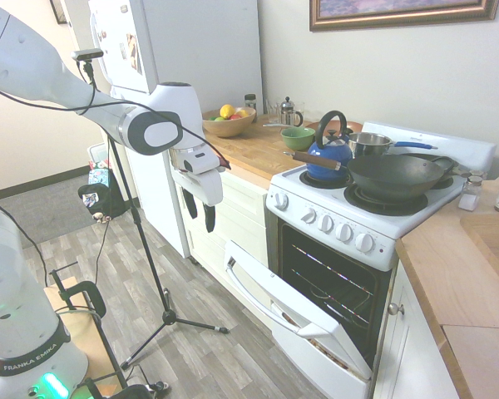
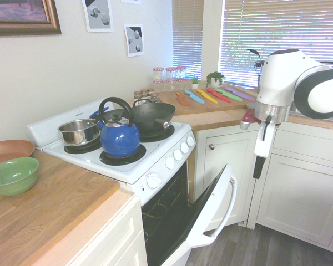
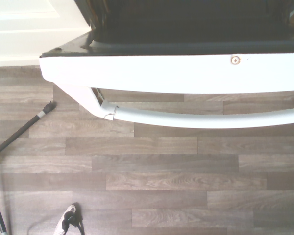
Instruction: Close the oven
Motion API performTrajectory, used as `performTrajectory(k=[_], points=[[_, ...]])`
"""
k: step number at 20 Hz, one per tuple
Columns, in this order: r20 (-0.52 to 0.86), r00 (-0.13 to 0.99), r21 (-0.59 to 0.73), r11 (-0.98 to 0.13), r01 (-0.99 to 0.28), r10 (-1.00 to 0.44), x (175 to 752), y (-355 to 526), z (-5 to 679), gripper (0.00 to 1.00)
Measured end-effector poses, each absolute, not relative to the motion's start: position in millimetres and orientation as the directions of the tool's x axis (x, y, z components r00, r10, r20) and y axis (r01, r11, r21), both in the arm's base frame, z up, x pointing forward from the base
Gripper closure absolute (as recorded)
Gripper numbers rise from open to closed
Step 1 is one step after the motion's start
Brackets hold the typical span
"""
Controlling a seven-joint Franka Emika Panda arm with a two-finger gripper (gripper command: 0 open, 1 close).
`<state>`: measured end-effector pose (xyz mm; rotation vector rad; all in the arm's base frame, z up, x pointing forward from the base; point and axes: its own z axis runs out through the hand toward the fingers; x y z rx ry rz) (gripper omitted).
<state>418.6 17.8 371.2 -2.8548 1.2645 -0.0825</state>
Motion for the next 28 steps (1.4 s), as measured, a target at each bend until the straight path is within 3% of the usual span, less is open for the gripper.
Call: performTrajectory(k=[8, 20, 28], points=[[0.007, 0.666, -0.004, -0.666, -0.746, -0.746, 423.0, 17.0, 344.8, 0.0], [-0.012, 0.628, -0.015, -0.628, -0.778, -0.778, 429.6, -11.8, 235.2, 0.0], [0.022, 0.665, -0.048, -0.665, -0.745, -0.747, 436.7, -2.4, 178.6, 0.0]])
